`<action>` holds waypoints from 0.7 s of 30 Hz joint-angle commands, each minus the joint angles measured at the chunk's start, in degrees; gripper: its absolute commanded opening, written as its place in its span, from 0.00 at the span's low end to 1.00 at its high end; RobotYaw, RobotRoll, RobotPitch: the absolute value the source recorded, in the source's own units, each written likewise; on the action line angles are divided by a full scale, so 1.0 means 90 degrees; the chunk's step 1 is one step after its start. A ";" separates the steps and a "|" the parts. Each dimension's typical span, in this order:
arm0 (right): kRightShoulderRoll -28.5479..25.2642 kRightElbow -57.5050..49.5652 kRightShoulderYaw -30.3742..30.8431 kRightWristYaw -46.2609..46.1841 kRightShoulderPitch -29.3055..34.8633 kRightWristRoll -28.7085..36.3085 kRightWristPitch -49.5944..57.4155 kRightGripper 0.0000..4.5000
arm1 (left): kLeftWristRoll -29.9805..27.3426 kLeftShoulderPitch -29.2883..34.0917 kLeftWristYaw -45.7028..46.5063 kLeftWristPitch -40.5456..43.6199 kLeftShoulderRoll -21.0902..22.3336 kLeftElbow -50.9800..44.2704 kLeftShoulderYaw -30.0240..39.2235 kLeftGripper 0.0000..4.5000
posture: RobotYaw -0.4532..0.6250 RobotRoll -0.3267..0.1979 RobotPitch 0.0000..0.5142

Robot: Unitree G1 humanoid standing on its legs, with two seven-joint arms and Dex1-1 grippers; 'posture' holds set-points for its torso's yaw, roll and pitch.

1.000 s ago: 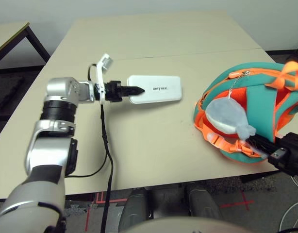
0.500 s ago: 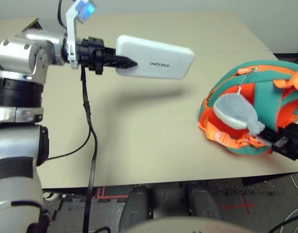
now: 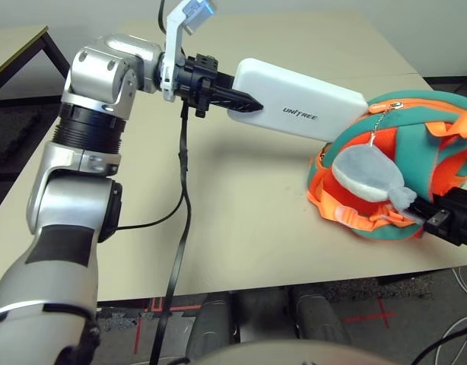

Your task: Put the pencil case into the backpack and zip it.

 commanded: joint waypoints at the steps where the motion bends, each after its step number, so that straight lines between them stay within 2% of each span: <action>1: 0.0045 -0.0098 0.0025 -0.0023 0.0005 -0.0032 0.0161 0.04 | 0.0035 0.0047 -0.0166 0.0083 -0.0117 -0.0178 -0.0216 0.30 | 0.25 0.62 0.23; 13: 0.0163 -0.0068 0.0202 0.0057 -0.0077 -0.0283 0.0216 0.04 | -0.0175 -0.0196 -0.0641 0.0806 -0.0008 -0.0665 -0.0447 0.30 | 0.25 0.62 0.27; 17: 0.0165 -0.0030 0.0368 0.0201 -0.0181 -0.0565 0.0171 0.04 | 0.0024 -0.0079 -0.0562 0.0528 -0.0179 -0.0656 -0.0647 0.30 | 0.24 0.62 0.27; 21: 0.0260 0.0010 0.0625 0.0199 -0.0436 -0.0691 0.0164 0.04 | 0.0354 0.0048 -0.0215 0.0024 -0.0566 -0.0535 -0.0827 0.30 | 0.24 0.62 0.27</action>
